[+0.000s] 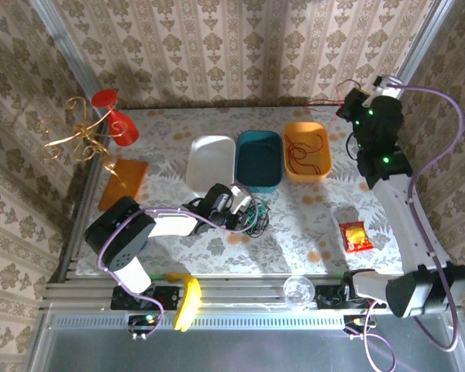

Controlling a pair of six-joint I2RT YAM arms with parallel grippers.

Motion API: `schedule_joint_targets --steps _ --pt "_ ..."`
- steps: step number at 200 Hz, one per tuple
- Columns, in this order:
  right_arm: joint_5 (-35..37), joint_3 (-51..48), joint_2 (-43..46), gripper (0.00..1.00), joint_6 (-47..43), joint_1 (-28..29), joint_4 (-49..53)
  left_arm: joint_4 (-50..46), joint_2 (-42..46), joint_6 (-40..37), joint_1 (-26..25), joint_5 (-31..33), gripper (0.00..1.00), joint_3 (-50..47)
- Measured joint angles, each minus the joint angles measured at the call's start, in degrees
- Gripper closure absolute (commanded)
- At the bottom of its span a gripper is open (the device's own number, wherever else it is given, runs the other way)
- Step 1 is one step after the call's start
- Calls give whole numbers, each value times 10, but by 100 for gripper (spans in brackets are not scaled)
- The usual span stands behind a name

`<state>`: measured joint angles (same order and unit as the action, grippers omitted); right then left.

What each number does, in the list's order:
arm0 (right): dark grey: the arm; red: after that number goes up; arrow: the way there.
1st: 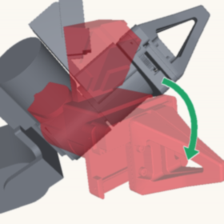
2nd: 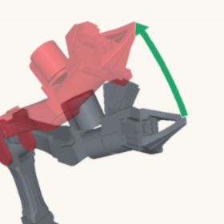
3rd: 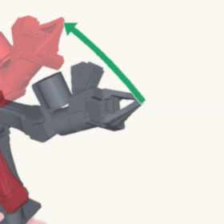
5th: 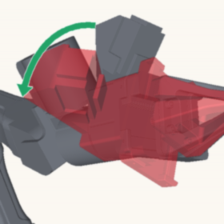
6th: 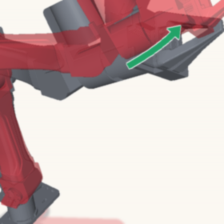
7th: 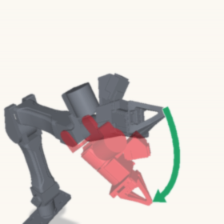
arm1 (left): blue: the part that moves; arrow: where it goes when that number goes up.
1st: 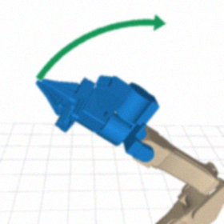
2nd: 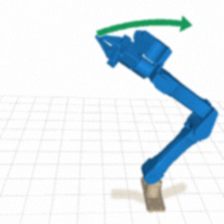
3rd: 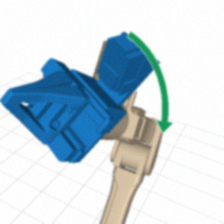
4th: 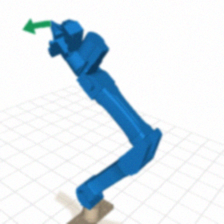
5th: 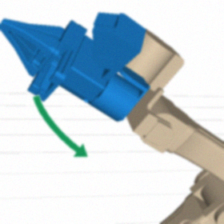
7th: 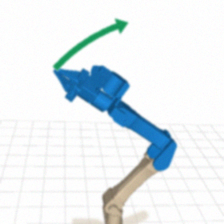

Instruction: Untangle the cables

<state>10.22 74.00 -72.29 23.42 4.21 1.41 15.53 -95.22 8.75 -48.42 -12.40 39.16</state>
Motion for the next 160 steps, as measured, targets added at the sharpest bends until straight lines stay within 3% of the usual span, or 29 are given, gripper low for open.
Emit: schedule_joint_targets --steps 84,160 --pt "10 15 -123 100 -22 12 13 -1 0 -4 -1 0 83 1" --pt "48 -2 -255 100 6 9 134 -3 -1 -10 -9 2 84 4"
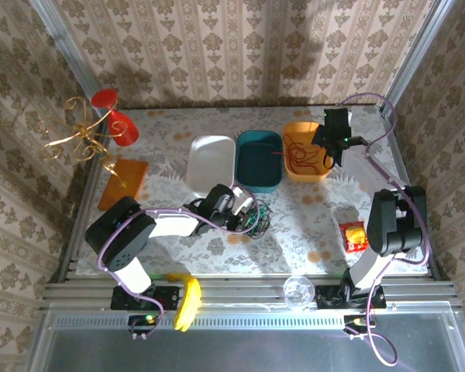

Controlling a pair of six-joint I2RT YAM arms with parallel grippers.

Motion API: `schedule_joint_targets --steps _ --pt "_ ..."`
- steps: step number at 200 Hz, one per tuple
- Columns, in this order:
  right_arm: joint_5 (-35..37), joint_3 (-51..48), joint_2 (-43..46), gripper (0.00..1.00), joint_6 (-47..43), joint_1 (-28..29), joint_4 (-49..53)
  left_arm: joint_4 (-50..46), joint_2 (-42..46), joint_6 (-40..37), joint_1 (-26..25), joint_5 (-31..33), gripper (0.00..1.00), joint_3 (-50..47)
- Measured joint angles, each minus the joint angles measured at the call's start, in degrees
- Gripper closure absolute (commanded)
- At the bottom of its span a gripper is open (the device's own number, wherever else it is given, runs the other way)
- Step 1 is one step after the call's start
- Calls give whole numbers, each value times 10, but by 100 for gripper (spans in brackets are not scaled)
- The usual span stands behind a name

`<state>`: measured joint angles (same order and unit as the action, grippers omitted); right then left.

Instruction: Untangle the cables

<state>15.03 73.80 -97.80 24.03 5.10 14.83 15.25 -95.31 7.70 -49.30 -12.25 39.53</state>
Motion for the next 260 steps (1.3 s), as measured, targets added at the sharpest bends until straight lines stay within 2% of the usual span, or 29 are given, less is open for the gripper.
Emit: schedule_joint_targets --steps 70,145,162,177,195,260 --pt "43 64 -96 100 -1 17 77 -11 -7 -3 -10 3 84 12" --pt "42 119 -177 100 -3 35 116 -22 -14 -5 -13 3 84 23" --pt "41 121 -177 73 -2 35 126 -22 -15 -5 -13 3 84 23" --pt "41 125 -177 64 -3 35 137 -23 -15 -5 -13 3 84 24" --pt "43 125 -167 58 4 35 146 -26 -15 -5 -13 2 84 26" --pt "49 75 -31 52 15 35 135 -27 -15 -9 -16 3 84 26"
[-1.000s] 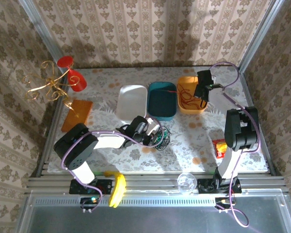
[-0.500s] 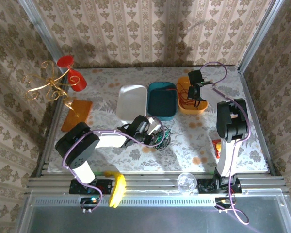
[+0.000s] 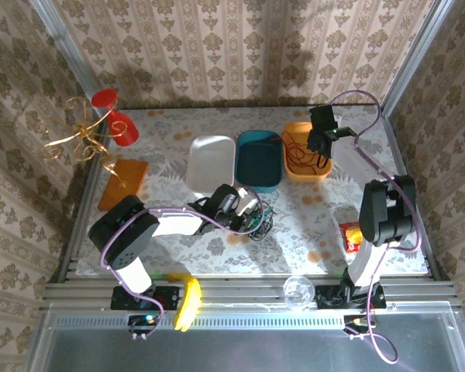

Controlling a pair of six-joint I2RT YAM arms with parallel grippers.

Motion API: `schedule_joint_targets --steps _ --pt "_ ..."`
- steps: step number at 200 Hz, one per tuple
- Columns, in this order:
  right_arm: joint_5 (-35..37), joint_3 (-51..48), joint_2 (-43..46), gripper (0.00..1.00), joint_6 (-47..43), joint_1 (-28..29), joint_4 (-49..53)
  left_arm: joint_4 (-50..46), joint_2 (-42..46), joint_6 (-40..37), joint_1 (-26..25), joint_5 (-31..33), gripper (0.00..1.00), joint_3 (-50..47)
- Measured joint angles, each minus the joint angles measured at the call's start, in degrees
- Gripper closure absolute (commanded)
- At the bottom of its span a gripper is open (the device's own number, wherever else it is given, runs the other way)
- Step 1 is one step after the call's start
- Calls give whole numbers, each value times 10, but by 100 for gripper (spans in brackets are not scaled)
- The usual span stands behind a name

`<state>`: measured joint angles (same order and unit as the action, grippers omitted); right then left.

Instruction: Untangle the cables

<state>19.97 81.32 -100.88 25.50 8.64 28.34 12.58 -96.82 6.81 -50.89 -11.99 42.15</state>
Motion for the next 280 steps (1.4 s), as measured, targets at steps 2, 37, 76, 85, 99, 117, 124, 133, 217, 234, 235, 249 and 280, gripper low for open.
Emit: schedule_joint_targets --steps 2,37,76,85,99,117,124,133,217,234,235,249,280 --pt "0 -2 5 52 0 0 -1 0 0 0 0 0 84 0" --pt "-22 -16 49 52 -12 0 -13 0 0 -1 -1 0 84 0" --pt "-125 -16 48 53 -42 0 -16 3 -3 -2 -1 0 84 0" --pt "-158 -10 38 54 -46 0 -14 3 -3 -2 -1 0 85 0" --pt "-200 12 9 54 -47 2 -14 3 -3 -4 -1 0 85 0" --pt "-242 51 -43 55 -48 6 -15 3 -7 -4 -1 0 85 3" --pt "-253 66 -64 55 -48 7 -14 3 -9 -4 -1 -1 84 4" --pt "-265 83 -88 55 -48 10 -12 3 -10 -4 -1 -1 85 5" --pt "-290 219 -212 58 -75 13 28 -2 -18 -4 -1 -3 85 14" --pt "-290 223 -218 58 -78 13 33 -2 -18 -4 -1 -3 85 14" --pt "-290 224 -219 58 -78 13 33 -2 -18 -4 -1 -3 85 14" --pt "-290 225 -227 58 -78 13 36 -2 -18 -4 -1 -3 85 15" --pt "-290 225 -246 64 -78 13 38 -4 -18 -4 -1 -3 85 16"
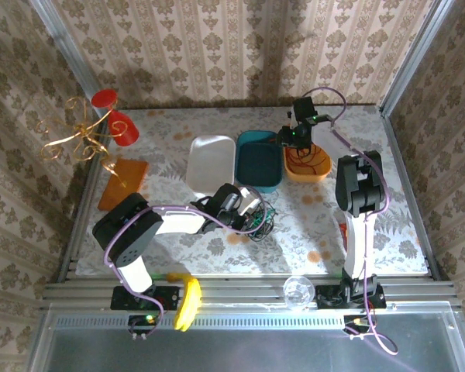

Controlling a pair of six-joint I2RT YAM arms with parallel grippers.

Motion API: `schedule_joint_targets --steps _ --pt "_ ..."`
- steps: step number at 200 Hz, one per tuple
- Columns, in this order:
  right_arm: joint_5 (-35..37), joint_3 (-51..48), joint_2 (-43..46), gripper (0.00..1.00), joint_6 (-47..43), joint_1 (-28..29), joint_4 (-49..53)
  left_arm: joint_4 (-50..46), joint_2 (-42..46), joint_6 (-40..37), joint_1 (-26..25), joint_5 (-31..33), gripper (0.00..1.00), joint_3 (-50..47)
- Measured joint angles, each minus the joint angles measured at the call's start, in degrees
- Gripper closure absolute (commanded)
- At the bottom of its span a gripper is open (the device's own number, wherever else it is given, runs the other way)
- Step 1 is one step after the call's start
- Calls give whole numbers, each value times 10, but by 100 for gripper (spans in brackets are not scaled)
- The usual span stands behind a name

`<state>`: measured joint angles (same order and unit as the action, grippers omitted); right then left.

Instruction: Untangle the cables

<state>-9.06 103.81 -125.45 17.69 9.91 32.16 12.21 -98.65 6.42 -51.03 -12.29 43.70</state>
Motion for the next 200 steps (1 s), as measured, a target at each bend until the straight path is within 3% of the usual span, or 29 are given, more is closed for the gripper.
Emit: schedule_joint_targets --steps 46,103,200 --pt "0 3 -3 90 -10 0 3 -2 -3 0 0 -2 86 5" --pt "0 3 -3 99 -13 0 2 -3 -7 0 0 -2 86 8" --pt "-20 -34 18 98 -3 -3 -30 -3 -10 0 0 -4 86 11"
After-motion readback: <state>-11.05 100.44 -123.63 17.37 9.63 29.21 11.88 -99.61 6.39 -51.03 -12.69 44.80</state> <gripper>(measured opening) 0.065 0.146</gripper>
